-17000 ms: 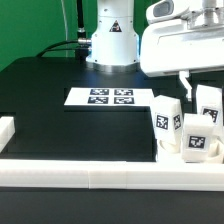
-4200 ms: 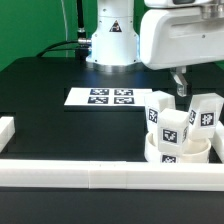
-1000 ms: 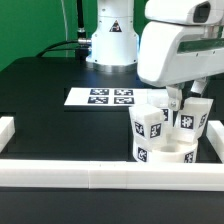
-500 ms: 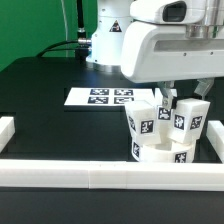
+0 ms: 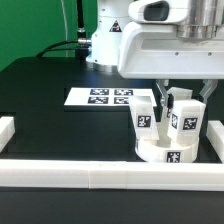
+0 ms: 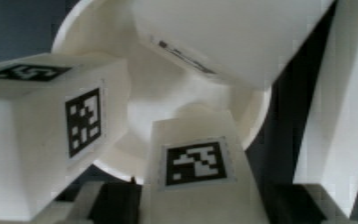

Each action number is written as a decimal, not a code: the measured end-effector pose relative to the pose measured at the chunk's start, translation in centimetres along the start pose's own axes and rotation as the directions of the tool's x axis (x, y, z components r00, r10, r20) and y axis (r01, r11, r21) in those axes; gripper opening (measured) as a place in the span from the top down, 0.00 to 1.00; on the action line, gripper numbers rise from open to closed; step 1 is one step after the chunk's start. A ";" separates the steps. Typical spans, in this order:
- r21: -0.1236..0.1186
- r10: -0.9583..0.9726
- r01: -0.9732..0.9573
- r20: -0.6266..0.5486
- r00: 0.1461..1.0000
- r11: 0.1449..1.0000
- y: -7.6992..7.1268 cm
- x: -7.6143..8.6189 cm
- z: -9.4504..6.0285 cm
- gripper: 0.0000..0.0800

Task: Assemble stool

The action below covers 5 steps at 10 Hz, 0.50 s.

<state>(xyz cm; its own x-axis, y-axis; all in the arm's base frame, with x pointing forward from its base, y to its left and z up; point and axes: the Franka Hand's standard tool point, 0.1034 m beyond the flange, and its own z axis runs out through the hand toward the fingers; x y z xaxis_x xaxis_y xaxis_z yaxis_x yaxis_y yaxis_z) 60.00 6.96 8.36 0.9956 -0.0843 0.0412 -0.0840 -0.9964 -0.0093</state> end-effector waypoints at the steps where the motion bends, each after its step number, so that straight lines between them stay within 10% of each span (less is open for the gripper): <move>1: 0.026 0.091 -0.091 0.004 0.996 0.996 0.1 0.0 0.0 0.57; 5: 0.037 0.355 -0.355 0.019 0.935 0.934 -0.3 -0.1 0.0 0.57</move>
Offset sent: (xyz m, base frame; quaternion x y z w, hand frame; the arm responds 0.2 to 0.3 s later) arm 0.0012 0.0010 -0.0066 -0.0530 0.0035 0.1288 0.9902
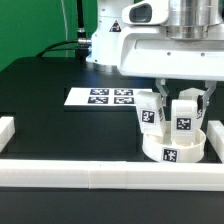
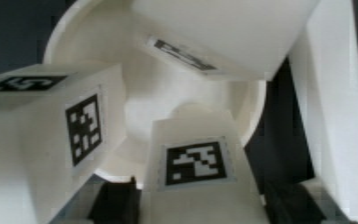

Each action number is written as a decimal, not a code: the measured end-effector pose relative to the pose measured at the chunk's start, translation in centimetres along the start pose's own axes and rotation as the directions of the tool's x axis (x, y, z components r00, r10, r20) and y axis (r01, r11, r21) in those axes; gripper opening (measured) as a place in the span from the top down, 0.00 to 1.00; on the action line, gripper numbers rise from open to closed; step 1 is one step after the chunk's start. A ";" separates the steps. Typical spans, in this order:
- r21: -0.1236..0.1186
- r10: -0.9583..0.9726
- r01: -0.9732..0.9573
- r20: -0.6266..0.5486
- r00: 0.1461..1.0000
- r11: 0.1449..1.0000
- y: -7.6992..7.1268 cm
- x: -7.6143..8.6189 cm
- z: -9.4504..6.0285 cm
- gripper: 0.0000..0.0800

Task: Assemble stool

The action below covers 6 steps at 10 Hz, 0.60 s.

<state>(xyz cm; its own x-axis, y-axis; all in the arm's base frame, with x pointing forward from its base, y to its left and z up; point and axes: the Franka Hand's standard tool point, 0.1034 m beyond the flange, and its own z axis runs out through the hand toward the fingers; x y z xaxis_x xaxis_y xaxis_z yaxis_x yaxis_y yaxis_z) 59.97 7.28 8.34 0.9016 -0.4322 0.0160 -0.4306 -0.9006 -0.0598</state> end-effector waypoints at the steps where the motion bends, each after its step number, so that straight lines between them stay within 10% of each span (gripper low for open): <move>1: 0.000 0.062 -0.062 0.000 0.998 0.998 0.0 0.0 0.0 0.57; 6: 0.022 0.483 -0.482 -0.010 0.876 0.876 -1.6 -0.5 0.2 0.57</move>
Offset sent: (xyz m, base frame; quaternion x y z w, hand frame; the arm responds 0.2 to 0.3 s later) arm -0.0036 0.0137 -0.0068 -0.0042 0.0007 0.2778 0.9606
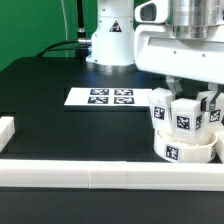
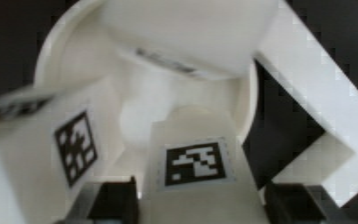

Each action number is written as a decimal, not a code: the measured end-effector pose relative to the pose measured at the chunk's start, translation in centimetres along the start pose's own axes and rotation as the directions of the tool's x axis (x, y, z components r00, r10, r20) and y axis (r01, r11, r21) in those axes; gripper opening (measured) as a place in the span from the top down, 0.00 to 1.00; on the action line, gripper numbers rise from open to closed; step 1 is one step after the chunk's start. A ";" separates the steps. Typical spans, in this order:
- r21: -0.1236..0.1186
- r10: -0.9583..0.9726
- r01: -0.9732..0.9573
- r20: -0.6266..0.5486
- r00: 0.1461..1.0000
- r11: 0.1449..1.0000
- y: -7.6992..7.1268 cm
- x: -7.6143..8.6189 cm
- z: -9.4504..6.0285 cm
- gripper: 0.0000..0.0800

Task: Assemble stool

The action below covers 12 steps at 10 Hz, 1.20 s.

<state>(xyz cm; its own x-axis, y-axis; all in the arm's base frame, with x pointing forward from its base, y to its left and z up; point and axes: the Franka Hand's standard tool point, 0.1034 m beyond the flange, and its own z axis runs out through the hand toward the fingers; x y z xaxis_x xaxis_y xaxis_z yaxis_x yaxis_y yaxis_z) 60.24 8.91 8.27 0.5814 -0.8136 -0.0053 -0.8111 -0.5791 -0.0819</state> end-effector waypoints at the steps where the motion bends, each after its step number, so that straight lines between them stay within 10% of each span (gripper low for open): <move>1: 0.004 0.071 -0.071 0.000 0.997 0.997 -0.1 0.0 0.0 0.57; 4: 0.037 0.287 -0.287 0.010 0.958 0.957 -0.7 0.1 0.1 0.57; 12: 0.021 0.697 -0.700 0.074 0.713 0.713 -1.4 -1.1 0.3 0.57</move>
Offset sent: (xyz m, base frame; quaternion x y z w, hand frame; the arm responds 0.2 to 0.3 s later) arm 0.0072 -0.0029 -0.0051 -0.0003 -0.0107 0.2191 0.9756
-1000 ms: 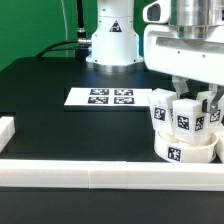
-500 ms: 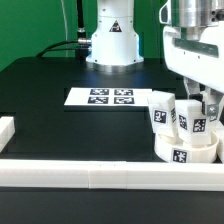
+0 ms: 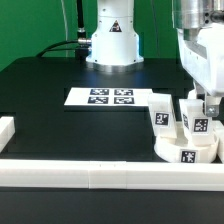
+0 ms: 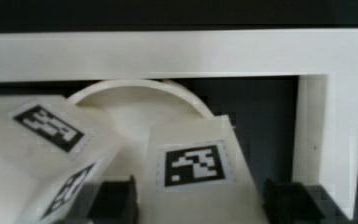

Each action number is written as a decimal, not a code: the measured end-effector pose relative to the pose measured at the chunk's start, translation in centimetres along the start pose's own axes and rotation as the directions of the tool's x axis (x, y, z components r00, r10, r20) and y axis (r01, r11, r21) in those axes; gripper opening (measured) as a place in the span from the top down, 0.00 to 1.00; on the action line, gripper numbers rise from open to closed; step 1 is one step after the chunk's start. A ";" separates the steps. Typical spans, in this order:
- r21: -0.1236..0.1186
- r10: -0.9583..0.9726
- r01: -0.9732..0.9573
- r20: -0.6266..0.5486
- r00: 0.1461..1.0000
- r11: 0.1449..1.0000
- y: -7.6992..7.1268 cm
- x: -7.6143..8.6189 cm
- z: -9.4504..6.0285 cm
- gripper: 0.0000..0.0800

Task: Assemble stool

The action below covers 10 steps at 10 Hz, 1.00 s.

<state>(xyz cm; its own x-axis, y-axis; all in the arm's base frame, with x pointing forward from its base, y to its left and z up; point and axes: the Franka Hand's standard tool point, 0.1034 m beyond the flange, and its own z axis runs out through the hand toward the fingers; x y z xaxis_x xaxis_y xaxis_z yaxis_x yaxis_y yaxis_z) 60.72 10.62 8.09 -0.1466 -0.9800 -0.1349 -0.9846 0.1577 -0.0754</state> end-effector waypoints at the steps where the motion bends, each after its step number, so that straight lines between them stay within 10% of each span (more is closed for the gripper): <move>1: 0.006 0.091 -0.091 0.008 0.996 0.996 0.0 -0.4 0.1 0.57; 10: 0.002 0.420 -0.421 0.068 0.905 0.907 0.0 -1.6 0.3 0.57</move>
Offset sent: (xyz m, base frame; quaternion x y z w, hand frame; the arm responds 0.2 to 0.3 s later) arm 0.0065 0.0105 -0.0082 -0.0182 -0.0003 0.2510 0.9678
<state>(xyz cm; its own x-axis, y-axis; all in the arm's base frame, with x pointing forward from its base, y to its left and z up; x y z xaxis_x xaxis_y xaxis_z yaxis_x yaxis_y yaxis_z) 60.97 12.19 7.96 -0.5395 -0.8126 -0.2206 -0.8312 0.5557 -0.0141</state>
